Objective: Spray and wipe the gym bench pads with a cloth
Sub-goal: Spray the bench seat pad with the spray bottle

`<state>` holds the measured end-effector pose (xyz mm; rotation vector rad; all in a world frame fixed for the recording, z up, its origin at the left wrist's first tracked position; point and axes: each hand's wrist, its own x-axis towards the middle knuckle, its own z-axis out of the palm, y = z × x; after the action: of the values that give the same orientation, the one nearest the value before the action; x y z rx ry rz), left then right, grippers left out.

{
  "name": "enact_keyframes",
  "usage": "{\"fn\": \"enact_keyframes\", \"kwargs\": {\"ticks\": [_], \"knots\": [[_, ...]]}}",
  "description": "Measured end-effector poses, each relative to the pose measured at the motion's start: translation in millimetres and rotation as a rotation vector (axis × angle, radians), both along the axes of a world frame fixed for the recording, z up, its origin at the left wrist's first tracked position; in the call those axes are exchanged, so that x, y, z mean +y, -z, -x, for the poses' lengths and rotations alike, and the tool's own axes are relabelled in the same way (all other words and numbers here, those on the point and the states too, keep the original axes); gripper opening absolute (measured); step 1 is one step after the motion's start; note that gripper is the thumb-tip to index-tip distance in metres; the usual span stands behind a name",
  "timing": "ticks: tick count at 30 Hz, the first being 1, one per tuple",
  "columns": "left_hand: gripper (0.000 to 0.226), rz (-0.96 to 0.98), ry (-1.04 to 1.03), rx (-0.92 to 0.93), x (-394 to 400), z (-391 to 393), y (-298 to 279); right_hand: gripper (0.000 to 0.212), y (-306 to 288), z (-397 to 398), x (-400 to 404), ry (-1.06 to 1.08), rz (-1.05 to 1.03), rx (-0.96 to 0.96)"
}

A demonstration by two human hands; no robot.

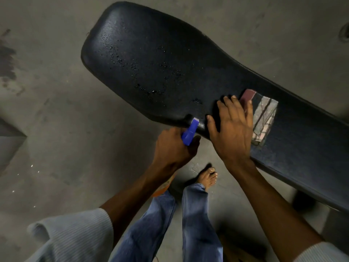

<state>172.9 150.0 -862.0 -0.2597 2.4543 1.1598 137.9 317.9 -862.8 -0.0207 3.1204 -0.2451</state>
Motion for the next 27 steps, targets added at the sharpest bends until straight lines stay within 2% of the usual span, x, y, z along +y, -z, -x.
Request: {"fn": "enact_keyframes", "kwargs": {"ticks": [4, 8, 12, 16, 18, 20, 21, 23, 25, 27], "knots": [[0.035, -0.080, -0.089, -0.009, 9, 20, -8, 0.053, 0, -5, 12, 0.056, 0.084, 0.062], [0.039, -0.021, -0.125, 0.062, 32, 46, -16, 0.050, 7, -6, 27, 0.073, 0.174, 0.039], [0.047, 0.009, -0.101, -0.002, 43, 51, -16, 0.050, 6, -13, 39, 0.051, 0.345, 0.016], [0.029, -0.084, -0.182, 0.073, 50, 55, -28, 0.056, 6, -33, 47, -0.040, 0.548, 0.096], [0.028, -0.107, -0.202, 0.135, 57, 62, -39, 0.060, 2, -46, 40, -0.051, 0.737, -0.015], [0.022, -0.141, -0.152, 0.163, 69, 69, -53, 0.053, -4, -55, 29, 0.002, 0.993, -0.226], [0.021, -0.168, -0.121, 0.175, 75, 72, -59, 0.047, -5, -54, 26, 0.032, 1.132, -0.315], [0.023, -0.270, -0.094, 0.150, 86, 75, -74, 0.036, -4, -49, 28, 0.087, 1.286, -0.357], [0.019, -0.430, -0.088, 0.099, 93, 77, -85, 0.025, -9, -47, 37, 0.093, 1.374, -0.342], [0.022, -0.573, -0.013, 0.125, 97, 77, -92, 0.030, -16, -49, 47, 0.119, 1.410, -0.302]]}}
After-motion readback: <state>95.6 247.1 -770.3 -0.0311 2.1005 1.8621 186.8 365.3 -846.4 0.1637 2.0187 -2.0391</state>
